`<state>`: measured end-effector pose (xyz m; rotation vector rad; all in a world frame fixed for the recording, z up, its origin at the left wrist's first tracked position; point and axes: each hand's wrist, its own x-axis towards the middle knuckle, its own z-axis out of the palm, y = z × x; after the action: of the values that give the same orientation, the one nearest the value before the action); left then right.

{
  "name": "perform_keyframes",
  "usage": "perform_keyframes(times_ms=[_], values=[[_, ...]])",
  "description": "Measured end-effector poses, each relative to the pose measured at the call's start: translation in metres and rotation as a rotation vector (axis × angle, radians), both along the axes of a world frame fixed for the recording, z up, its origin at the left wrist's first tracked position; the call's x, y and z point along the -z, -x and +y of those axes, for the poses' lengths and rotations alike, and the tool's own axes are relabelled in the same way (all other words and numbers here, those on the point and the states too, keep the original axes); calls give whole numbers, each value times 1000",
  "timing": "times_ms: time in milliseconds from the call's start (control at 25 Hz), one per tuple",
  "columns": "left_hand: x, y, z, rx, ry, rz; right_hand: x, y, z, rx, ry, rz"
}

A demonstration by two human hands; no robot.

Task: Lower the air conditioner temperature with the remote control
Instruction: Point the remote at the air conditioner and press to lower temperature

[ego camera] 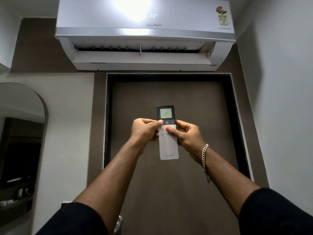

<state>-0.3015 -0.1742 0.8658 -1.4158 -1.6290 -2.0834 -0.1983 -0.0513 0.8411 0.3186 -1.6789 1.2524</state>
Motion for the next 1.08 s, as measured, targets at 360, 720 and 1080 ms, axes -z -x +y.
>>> perform_keyframes(times_ms=[360,720,1080], values=[[4,-3,5,-39,6,-2,3,-3,2,34,3,-34],[6,-3,5,-61,21,18,8,-4,3,62,40,-74],[4,-6,2,-67,2,31,7,-8,-2,69,26,-85]])
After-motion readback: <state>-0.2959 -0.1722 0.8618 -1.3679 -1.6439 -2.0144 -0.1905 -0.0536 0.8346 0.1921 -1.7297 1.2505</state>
